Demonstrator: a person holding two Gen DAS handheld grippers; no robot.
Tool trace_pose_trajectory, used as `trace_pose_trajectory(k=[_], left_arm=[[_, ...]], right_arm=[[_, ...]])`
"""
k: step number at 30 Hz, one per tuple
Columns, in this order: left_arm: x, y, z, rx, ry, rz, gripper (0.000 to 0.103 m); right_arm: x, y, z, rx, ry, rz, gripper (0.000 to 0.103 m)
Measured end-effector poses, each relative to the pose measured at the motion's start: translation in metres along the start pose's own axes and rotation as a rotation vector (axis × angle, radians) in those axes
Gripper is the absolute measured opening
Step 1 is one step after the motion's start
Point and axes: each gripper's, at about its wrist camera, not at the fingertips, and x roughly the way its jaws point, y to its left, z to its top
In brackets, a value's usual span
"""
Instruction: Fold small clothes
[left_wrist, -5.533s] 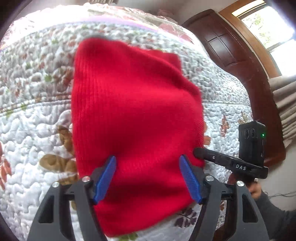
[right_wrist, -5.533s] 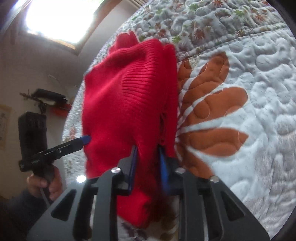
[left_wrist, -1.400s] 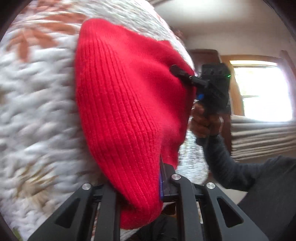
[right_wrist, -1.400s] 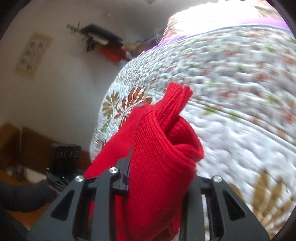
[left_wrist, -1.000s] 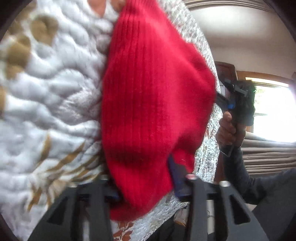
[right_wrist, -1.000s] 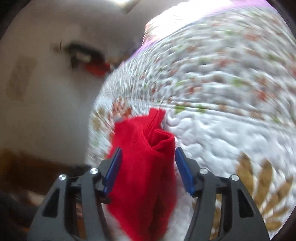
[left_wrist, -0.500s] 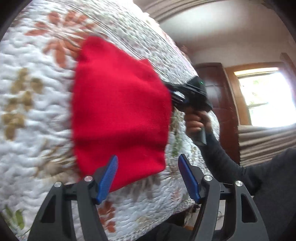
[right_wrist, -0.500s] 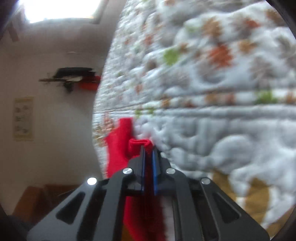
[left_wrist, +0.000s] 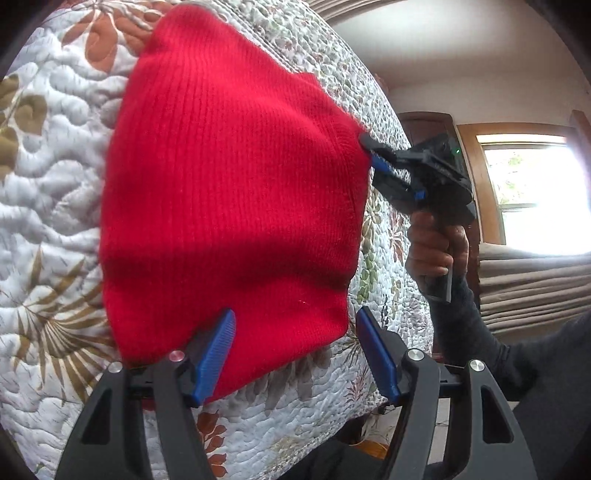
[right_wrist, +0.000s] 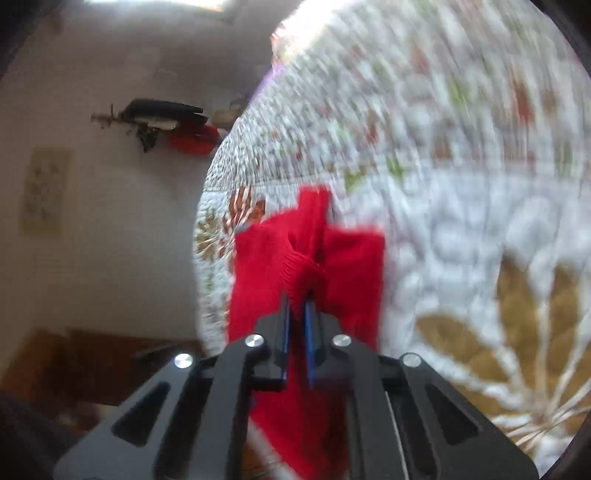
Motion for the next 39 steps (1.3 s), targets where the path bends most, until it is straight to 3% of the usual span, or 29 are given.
trace_pose_trajectory(k=[3,7,10,13,15,17,20,22,25,29,30,32,34,36,37,39], left_arm=[[0.003,0.007,0.001,-0.012,0.002,-0.009,0.068],[0.004,0.009,0.000,-0.034,0.006,-0.018,0.068],[-0.012,-0.009,0.007,-0.004,0.006,-0.041,0.068],[-0.043,-0.029,0.027,0.059,-0.070,-0.084,0.068],[-0.060,-0.027,0.048,0.070,-0.132,-0.130,0.069],[-0.063,-0.018,0.066,0.073,-0.151,-0.149,0.069],[-0.045,0.005,0.090,0.084,-0.105,-0.133,0.068],[-0.025,0.027,0.102,0.067,-0.050,-0.086,0.064],[-0.009,0.043,0.106,0.073,-0.024,-0.064,0.046],[-0.026,0.035,0.101,0.056,-0.054,-0.069,0.049],[-0.037,0.027,0.097,0.067,-0.076,-0.095,0.054],[-0.052,0.014,0.083,0.095,-0.096,-0.125,0.056],[-0.052,0.012,0.070,0.100,-0.061,-0.152,0.056],[-0.039,0.019,0.063,0.087,-0.013,-0.126,0.056],[-0.029,0.029,0.061,0.077,0.012,-0.101,0.055],[-0.016,0.050,0.064,0.040,0.025,-0.092,0.041]], right_arm=[[-0.010,0.003,0.009,-0.042,-0.057,-0.111,0.004],[0.022,-0.028,0.008,0.028,0.006,-0.156,0.005],[0.013,-0.020,0.004,0.038,-0.025,-0.106,0.015],[-0.009,0.008,0.006,0.020,-0.089,-0.092,0.020],[-0.012,0.023,-0.003,0.014,-0.065,-0.008,0.020],[0.010,0.039,-0.010,-0.021,0.017,0.056,0.020],[0.047,0.039,-0.020,-0.053,0.119,0.048,0.020],[0.063,0.027,-0.019,-0.068,0.132,-0.015,0.000],[0.068,-0.001,-0.018,-0.008,0.124,0.005,0.000],[0.060,0.017,-0.021,0.005,0.094,0.005,0.000],[0.050,0.025,-0.023,0.004,0.073,0.009,0.009],[0.031,0.034,-0.031,0.002,0.062,0.041,0.010],[0.039,0.042,-0.043,0.001,0.102,0.063,0.010],[0.059,0.037,-0.055,-0.004,0.169,0.029,0.009],[0.066,0.031,-0.058,0.002,0.176,-0.001,0.000],[0.071,0.009,-0.059,0.036,0.172,-0.037,0.000]])
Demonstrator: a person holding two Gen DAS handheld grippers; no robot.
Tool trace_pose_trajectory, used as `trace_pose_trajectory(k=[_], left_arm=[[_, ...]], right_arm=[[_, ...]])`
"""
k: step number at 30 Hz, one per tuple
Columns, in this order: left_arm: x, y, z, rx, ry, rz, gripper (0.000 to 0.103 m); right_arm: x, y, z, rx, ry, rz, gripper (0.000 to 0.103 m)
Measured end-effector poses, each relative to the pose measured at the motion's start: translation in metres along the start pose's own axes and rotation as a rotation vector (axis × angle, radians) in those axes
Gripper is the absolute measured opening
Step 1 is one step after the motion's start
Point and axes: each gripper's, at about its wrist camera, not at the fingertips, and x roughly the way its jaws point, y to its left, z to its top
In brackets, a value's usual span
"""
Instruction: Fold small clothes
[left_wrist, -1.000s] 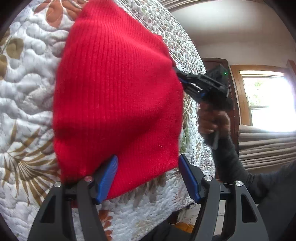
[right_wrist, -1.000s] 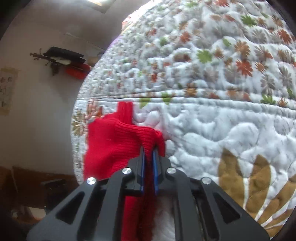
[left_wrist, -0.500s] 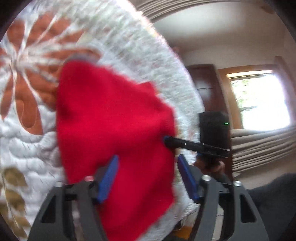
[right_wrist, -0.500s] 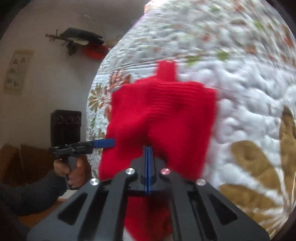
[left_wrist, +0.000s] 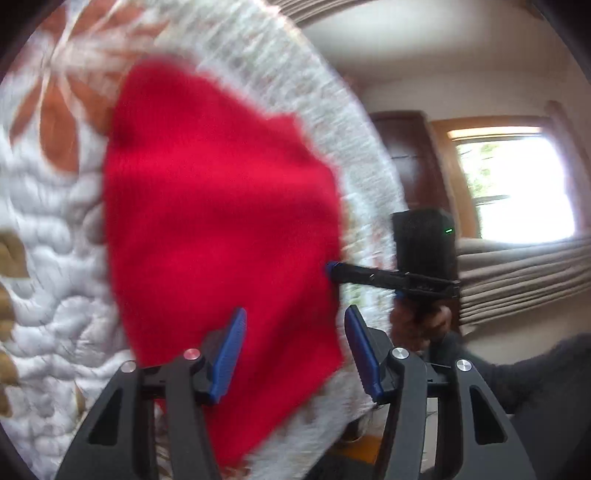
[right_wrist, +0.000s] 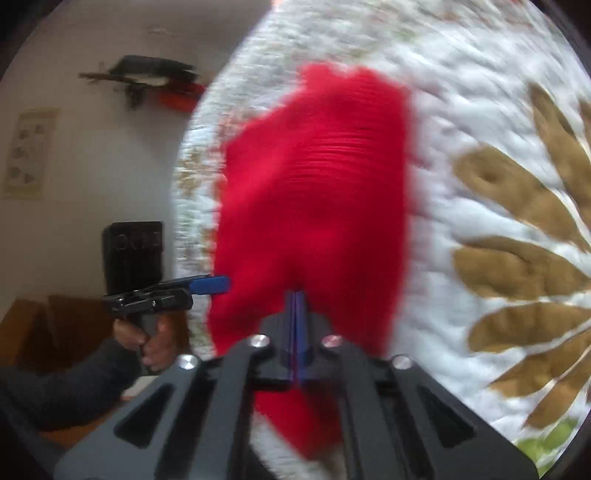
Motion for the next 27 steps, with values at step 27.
trace_pose_trajectory(k=[27], left_arm=[[-0.021,0.039,-0.082,-0.137,0.036,-0.030,0.058]], right_arm=[[0.021,0.018,-0.098,0.180,-0.024,-0.132,0.000]])
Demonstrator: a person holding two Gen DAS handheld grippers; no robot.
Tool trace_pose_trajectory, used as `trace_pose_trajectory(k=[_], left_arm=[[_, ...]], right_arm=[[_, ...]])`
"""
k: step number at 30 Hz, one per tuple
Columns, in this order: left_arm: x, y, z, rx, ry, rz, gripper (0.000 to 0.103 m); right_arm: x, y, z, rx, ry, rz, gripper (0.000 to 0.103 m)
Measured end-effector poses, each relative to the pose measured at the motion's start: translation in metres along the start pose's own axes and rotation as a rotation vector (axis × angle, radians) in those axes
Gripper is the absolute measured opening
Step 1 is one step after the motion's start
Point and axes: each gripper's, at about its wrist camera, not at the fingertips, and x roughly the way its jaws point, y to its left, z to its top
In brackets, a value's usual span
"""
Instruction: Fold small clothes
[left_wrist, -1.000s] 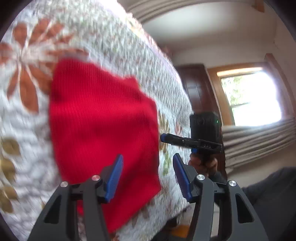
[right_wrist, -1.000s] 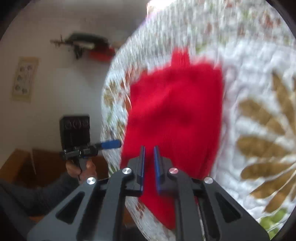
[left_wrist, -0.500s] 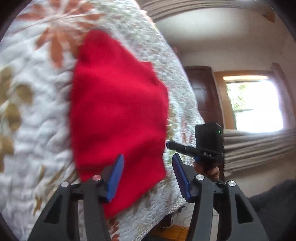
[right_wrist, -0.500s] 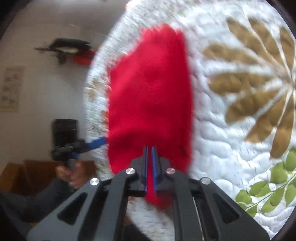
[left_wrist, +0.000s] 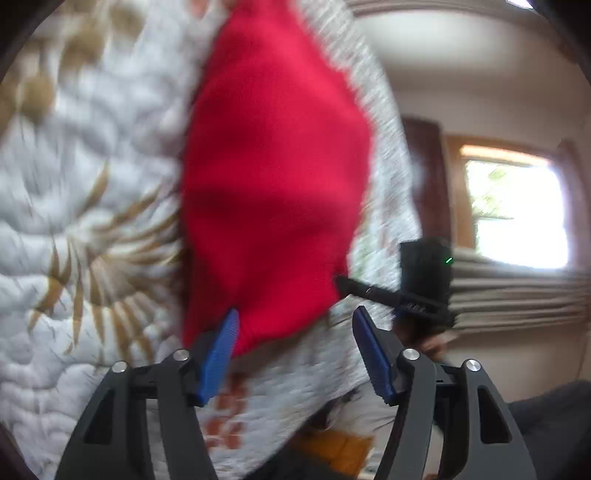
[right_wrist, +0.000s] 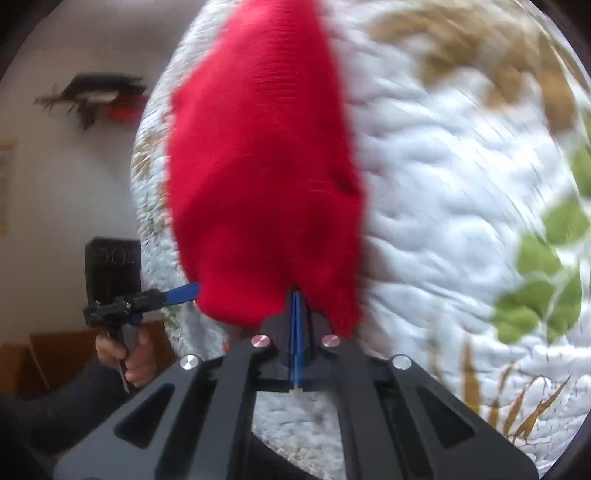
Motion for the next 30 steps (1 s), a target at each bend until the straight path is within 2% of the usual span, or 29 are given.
trace_pose_trajectory(k=[2,4,5,6,7,8,9,10,11,12,13,15,19,21,23,26,30], left_arm=[[-0.002,0.000,0.002,-0.039,-0.012,-0.025,0.059],[-0.020,-0.010,-0.007,-0.029,-0.018,-0.040,0.065],[-0.028,-0.016,-0.013,-0.029,-0.018,-0.037,0.069],[-0.036,-0.022,-0.019,-0.036,-0.014,-0.023,0.074],[-0.047,-0.031,-0.027,-0.052,-0.005,0.010,0.076],[-0.058,-0.041,-0.036,-0.058,-0.008,0.037,0.079],[-0.068,-0.054,-0.044,-0.054,-0.018,0.062,0.087],[-0.085,-0.076,-0.058,-0.032,-0.042,0.115,0.092],[-0.093,-0.091,-0.064,-0.011,-0.057,0.158,0.097],[-0.106,-0.117,-0.077,0.028,-0.080,0.245,0.097],[-0.113,-0.136,-0.085,0.052,-0.098,0.292,0.097],[-0.127,-0.188,-0.105,0.119,-0.154,0.421,0.099],[-0.147,-0.276,-0.150,0.233,-0.263,0.523,0.099],[-0.156,-0.315,-0.171,0.279,-0.313,0.579,0.099],[-0.159,-0.340,-0.184,0.287,-0.348,0.600,0.099],[-0.166,-0.371,-0.207,0.294,-0.371,0.571,0.099],[-0.165,-0.400,-0.229,0.302,-0.390,0.609,0.099]], right_arm=[[-0.009,0.008,-0.002,0.009,-0.022,-0.018,0.000],[-0.032,0.028,-0.011,-0.008,-0.062,-0.049,0.018],[-0.044,0.036,-0.016,-0.008,-0.088,-0.056,0.024],[-0.057,0.046,-0.022,-0.012,-0.119,-0.070,0.035],[-0.075,0.064,-0.032,-0.035,-0.155,-0.101,0.049],[-0.089,0.079,-0.041,-0.063,-0.183,-0.145,0.057],[-0.098,0.089,-0.047,-0.085,-0.203,-0.181,0.073],[-0.111,0.108,-0.060,-0.123,-0.228,-0.235,0.082],[-0.125,0.121,-0.072,-0.159,-0.244,-0.285,0.087],[-0.134,0.132,-0.082,-0.179,-0.259,-0.337,0.092],[-0.144,0.147,-0.095,-0.190,-0.280,-0.388,0.092],[-0.166,0.169,-0.116,-0.205,-0.302,-0.416,0.092],[-0.210,0.215,-0.154,-0.297,-0.387,-0.504,0.096],[-0.227,0.234,-0.167,-0.324,-0.416,-0.510,0.097],[-0.247,0.251,-0.182,-0.348,-0.438,-0.517,0.098],[-0.272,0.270,-0.202,-0.381,-0.485,-0.566,0.098],[-0.299,0.282,-0.224,-0.407,-0.541,-0.602,0.099]])
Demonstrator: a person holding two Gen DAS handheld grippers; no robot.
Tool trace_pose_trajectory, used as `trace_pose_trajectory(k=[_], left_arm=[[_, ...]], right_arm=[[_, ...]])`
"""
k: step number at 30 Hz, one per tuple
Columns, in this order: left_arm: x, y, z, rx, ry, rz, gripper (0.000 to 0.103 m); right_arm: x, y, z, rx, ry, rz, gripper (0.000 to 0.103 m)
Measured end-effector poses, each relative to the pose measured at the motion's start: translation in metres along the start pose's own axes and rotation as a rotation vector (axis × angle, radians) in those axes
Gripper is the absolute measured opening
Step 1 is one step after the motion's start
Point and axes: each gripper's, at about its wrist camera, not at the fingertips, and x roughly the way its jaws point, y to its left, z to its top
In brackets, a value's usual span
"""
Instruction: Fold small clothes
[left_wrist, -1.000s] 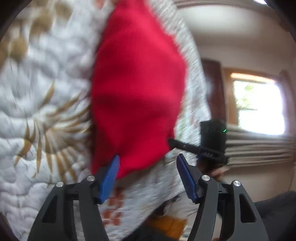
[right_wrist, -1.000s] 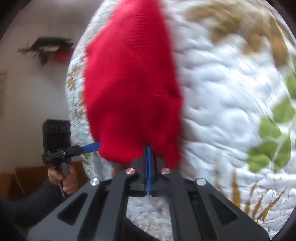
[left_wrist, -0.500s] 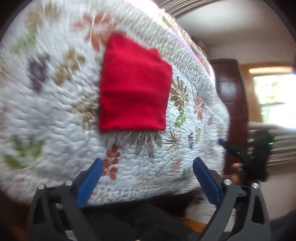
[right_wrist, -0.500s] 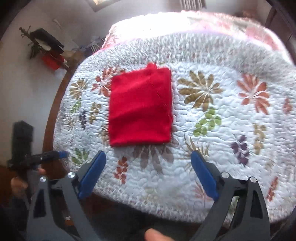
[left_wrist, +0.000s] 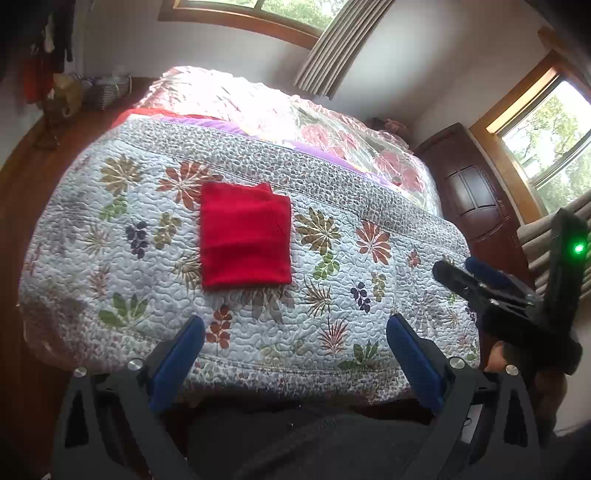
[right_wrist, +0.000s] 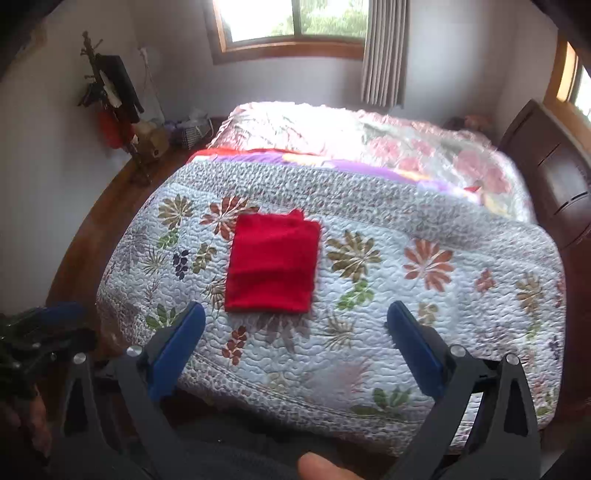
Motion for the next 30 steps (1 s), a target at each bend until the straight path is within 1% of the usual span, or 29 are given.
trace_pose_trajectory(k=[2,6,10,13,16,21,24,30], left_arm=[[-0.007,-0.010,-0.004,0.005,-0.009,0.014,0.099],[-0.010,-0.023,-0.015,0.000,-0.006,0.014,0.099],[-0.013,-0.025,-0.022,0.007,-0.013,0.006,0.099],[-0.018,-0.018,-0.020,0.022,-0.023,0.011,0.099],[-0.021,-0.009,-0.017,0.045,-0.022,0.022,0.099],[-0.029,0.004,-0.014,0.071,-0.024,0.012,0.099],[-0.032,0.011,-0.013,0.070,-0.025,0.005,0.099],[-0.039,0.021,-0.011,0.088,-0.029,-0.006,0.099]], right_arm=[[-0.010,-0.002,-0.002,-0.011,-0.012,-0.012,0.099],[-0.020,-0.003,-0.006,-0.021,-0.008,0.000,0.099],[-0.027,0.002,-0.011,-0.027,-0.011,-0.014,0.099],[-0.030,0.012,-0.011,-0.022,-0.013,-0.022,0.099],[-0.029,0.024,-0.010,-0.007,-0.001,-0.008,0.099],[-0.029,0.045,-0.009,-0.019,0.008,-0.037,0.100],[-0.029,0.056,-0.009,-0.020,0.007,-0.059,0.100],[-0.031,0.067,-0.008,-0.006,-0.004,-0.069,0.100]])
